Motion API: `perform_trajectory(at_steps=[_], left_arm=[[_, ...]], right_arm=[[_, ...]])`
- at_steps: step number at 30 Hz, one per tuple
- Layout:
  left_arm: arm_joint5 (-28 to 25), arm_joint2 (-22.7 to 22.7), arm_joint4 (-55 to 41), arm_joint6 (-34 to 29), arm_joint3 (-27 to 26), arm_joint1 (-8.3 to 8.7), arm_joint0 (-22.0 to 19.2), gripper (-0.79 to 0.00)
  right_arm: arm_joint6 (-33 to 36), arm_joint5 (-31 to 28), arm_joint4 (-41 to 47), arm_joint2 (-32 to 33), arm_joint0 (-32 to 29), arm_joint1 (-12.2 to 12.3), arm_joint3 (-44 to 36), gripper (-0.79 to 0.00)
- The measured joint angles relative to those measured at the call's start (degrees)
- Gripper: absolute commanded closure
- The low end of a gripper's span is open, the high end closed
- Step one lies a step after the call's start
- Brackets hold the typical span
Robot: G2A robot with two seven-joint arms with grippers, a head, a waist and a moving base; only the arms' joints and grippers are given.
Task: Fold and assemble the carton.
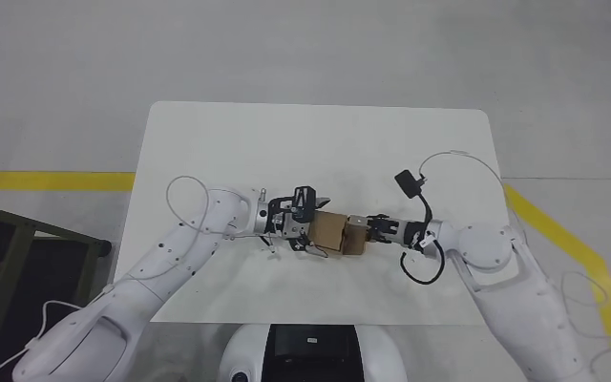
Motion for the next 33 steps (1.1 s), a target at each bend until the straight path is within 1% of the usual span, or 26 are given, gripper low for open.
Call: perform_trajectory(at_steps=[3, 5, 6, 10, 17, 18, 20, 21, 23, 24, 28, 33], left_arm=[[-0.1, 0.0, 0.0, -0.1, 0.1, -0.21, -0.1, -0.785], [-0.2, 0.0, 0.1, -0.1, 0.2, -0.33, -0.1, -0.785], [-0.2, 0.0, 0.2, -0.1, 0.2, -0.38, -0.1, -0.785], [-0.3, -0.1, 0.3, -0.2, 0.5, -0.56, -0.1, -0.785], [-0.5, -0.3, 0.6, -0.3, 0.9, -0.79, 0.0, -0.785], [-0.6, -0.4, 0.6, -0.3, 1.0, -0.81, 0.0, -0.785], [-0.6, -0.5, 0.8, -0.3, 1.1, -0.87, 0.0, -0.785], [-0.6, -0.5, 0.8, -0.3, 1.1, -0.89, 0.0, -0.785], [-0.6, -0.7, 0.8, -0.2, 1.2, -0.93, 0.1, -0.785], [-0.6, -0.7, 0.9, -0.2, 1.3, -0.94, 0.2, -0.785], [-0.6, -0.9, 1.0, -0.2, 1.4, -0.98, 0.3, -0.785], [-0.6, -1.1, 1.1, -0.2, 1.4, -1.00, 0.4, -0.785]], right_arm=[[0.0, -0.9, 2.0, 0.0, -0.3, -0.1, 0.6, -0.422], [0.1, -1.7, 4.0, -0.3, -0.2, -0.2, 1.6, -0.409], [0.3, -2.1, 4.8, -0.5, -0.1, -0.3, 2.0, -0.388], [1.0, -4.0, 9.2, -1.6, 0.6, -0.7, 4.6, -0.372], [1.7, -5.9, 12.5, -3.1, 1.5, -1.1, 7.4, -0.363], [1.9, -6.1, 12.8, -3.2, 1.6, -1.1, 7.7, -0.336], [2.3, -6.6, 13.4, -3.5, 1.8, -1.2, 8.4, -0.243], [2.4, -6.8, 13.5, -3.5, 1.9, -1.2, 8.7, -0.231], [2.6, -7.0, 13.7, -3.7, 2.0, -1.2, 9.2, -0.148], [2.6, -7.0, 13.7, -3.8, 2.0, -1.2, 9.4, -0.139], [2.9, -7.1, 13.8, -3.9, 2.1, -1.2, 9.9, -0.142], [3.1, -6.4, 13.0, -4.1, 2.0, -1.1, 10.1, -0.206]])
